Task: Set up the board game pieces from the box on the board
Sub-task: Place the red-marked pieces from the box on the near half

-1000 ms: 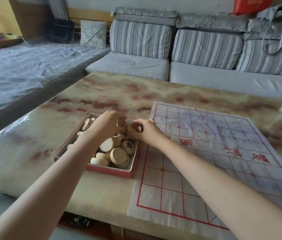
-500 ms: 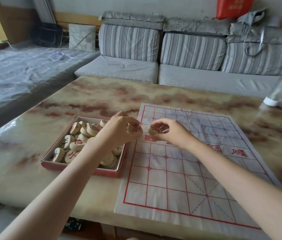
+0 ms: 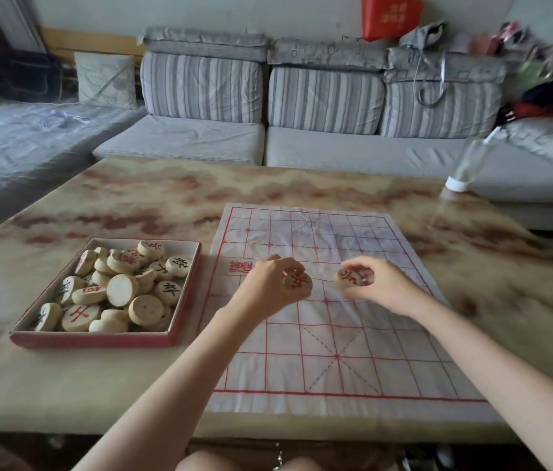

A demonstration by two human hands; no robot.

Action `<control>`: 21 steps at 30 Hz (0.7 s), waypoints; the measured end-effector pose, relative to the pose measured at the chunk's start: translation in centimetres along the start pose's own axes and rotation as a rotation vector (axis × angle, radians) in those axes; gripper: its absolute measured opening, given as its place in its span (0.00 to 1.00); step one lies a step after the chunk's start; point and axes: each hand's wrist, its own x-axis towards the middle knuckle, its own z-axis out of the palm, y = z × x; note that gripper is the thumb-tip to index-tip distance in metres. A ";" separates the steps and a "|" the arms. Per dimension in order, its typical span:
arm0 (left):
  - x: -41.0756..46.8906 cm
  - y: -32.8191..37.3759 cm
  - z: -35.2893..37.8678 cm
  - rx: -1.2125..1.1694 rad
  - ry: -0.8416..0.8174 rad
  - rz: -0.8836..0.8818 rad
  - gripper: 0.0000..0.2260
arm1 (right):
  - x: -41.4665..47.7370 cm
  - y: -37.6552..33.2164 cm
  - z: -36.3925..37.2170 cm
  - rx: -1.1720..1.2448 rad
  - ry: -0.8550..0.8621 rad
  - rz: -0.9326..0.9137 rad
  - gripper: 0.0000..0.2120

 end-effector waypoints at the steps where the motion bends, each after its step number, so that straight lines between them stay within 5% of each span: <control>1: 0.2 0.6 0.8 -0.014 -0.015 0.006 0.18 | -0.3 1.1 -0.7 -0.008 0.015 0.034 0.22; 11: 3.2 5.9 8.4 0.001 -0.116 0.053 0.18 | -2.3 11.4 -6.1 -0.003 0.238 0.319 0.30; 21: 4.9 7.3 12.3 0.017 -0.085 0.104 0.16 | -2.3 13.9 -6.7 -0.004 0.231 0.300 0.27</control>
